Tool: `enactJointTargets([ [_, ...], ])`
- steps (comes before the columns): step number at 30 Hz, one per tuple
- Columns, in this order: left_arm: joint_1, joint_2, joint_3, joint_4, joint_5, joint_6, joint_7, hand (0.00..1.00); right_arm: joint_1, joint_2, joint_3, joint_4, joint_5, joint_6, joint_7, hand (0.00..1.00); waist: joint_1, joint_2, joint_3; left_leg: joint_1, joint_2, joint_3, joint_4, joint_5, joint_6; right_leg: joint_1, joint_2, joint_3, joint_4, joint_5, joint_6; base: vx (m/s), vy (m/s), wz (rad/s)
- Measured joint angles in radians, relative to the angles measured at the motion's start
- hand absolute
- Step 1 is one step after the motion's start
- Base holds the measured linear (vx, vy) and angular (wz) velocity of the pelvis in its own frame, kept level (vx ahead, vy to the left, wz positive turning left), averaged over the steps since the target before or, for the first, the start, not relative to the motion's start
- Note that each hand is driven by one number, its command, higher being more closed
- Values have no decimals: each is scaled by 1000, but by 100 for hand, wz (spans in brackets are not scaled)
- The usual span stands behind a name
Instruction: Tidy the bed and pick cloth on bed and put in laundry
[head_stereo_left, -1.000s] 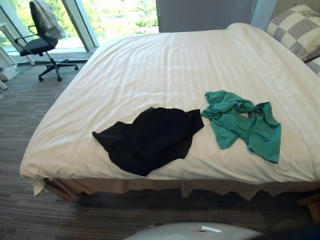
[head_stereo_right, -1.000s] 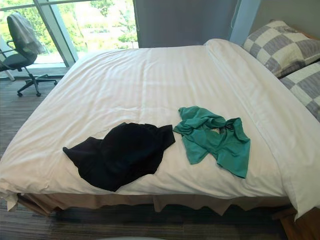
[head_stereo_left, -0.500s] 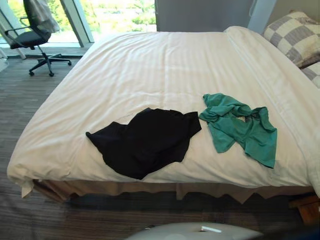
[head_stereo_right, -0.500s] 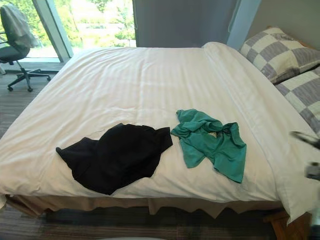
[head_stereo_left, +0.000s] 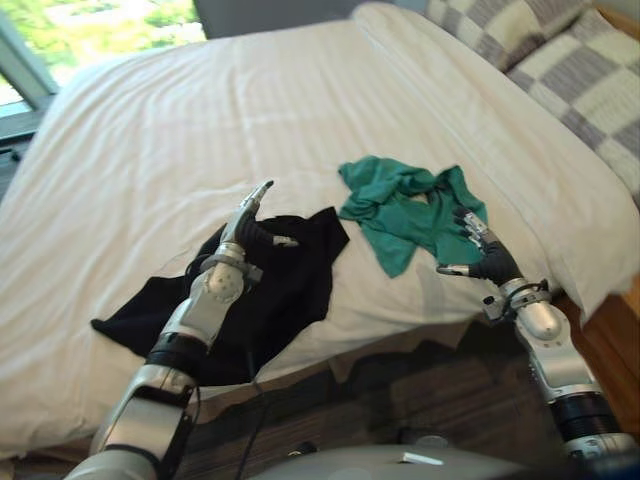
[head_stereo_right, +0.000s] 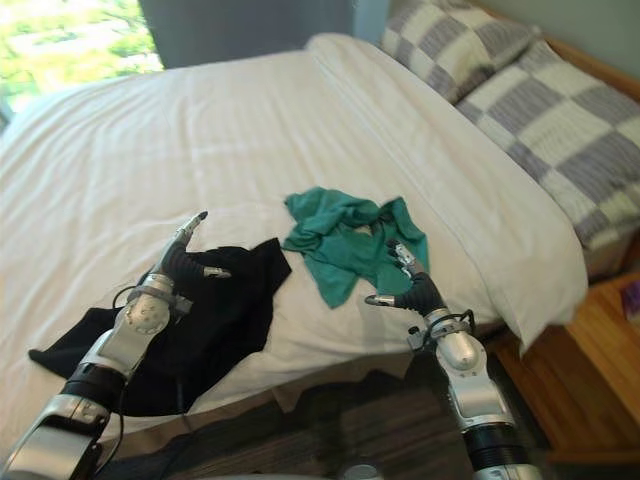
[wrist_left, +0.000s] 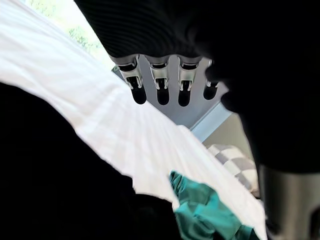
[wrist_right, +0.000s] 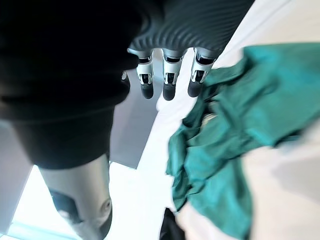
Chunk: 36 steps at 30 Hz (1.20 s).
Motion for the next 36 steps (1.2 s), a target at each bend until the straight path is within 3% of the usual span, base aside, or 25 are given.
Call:
enactJointTargets([
  [3,-82,2,-5,96,39,62,38,0,-43,-2,-15,-45,1,7,-14,0,-12,1,62,-85,31,20,76,-18,6,-70,15,27,-1,45,-5,-120,-51,-24],
  [6,-169,11,-5,184,58,184,85,0,-135,-16,-38,-83,4,7,-24,0,-22,3,141,-195,62,22,167,-35,18,-150,26,33,1,75,-2,-180,-53,-10],
  [10,-203,22,25,169,56,242,152,0,-166,-77,-74,-84,35,8,-35,0,-15,6,207,-266,82,17,213,-33,22,-203,32,44,3,88,0,-141,-38,-2],
  [11,-204,23,39,154,56,262,159,100,-162,-79,-89,-90,47,8,-37,0,-16,7,210,-281,90,19,223,-33,22,-221,37,44,16,88,0,-100,-45,-7],
  [15,-214,24,92,134,56,320,164,100,-96,-80,-146,-198,93,7,-59,0,-16,4,213,-320,107,21,233,-34,20,-269,46,32,49,77,-5,-72,-61,-1],
  [17,-236,35,145,119,72,360,102,100,-60,-80,-171,-263,114,5,-58,0,-13,3,214,-346,123,18,260,-44,16,-298,51,22,94,57,-12,-39,-56,8],
  [20,-239,54,187,104,107,384,-17,100,-61,-80,-172,-326,125,4,-54,0,1,1,215,-349,138,25,296,-70,16,-318,54,18,145,31,-11,3,-32,-5],
  [23,-239,53,193,104,101,379,-78,100,-75,-80,-173,-376,105,4,-48,0,10,1,215,-358,146,21,321,-86,18,-323,52,-3,176,11,-10,17,-11,8],
  [26,-219,53,198,87,18,318,-107,100,-125,-84,-173,-419,55,5,-51,0,20,2,215,-371,146,13,336,-88,22,-338,41,-32,203,0,-13,42,-8,14],
  [28,-153,53,215,21,-120,251,-182,100,-145,-107,-174,-462,3,21,-56,0,36,4,213,-380,143,-6,348,-86,21,-337,31,-64,226,-16,-10,66,-12,32],
  [30,-21,50,224,-78,-241,154,-278,100,-190,-165,-174,-490,-80,73,-64,0,54,4,213,-380,134,-39,354,-86,21,-335,11,-115,264,-41,-13,90,-17,52],
  [32,82,46,223,-151,-303,101,-349,100,-244,-201,-172,-488,-138,118,-75,0,77,5,213,-388,127,-57,363,-86,21,-334,-1,-147,286,-62,-18,67,-33,41],
  [36,215,45,221,-259,-368,41,-470,100,-376,-251,-150,-417,-270,183,-109,0,116,6,213,-424,114,-121,367,-85,20,-336,-18,-208,312,-95,-24,33,-49,52],
])
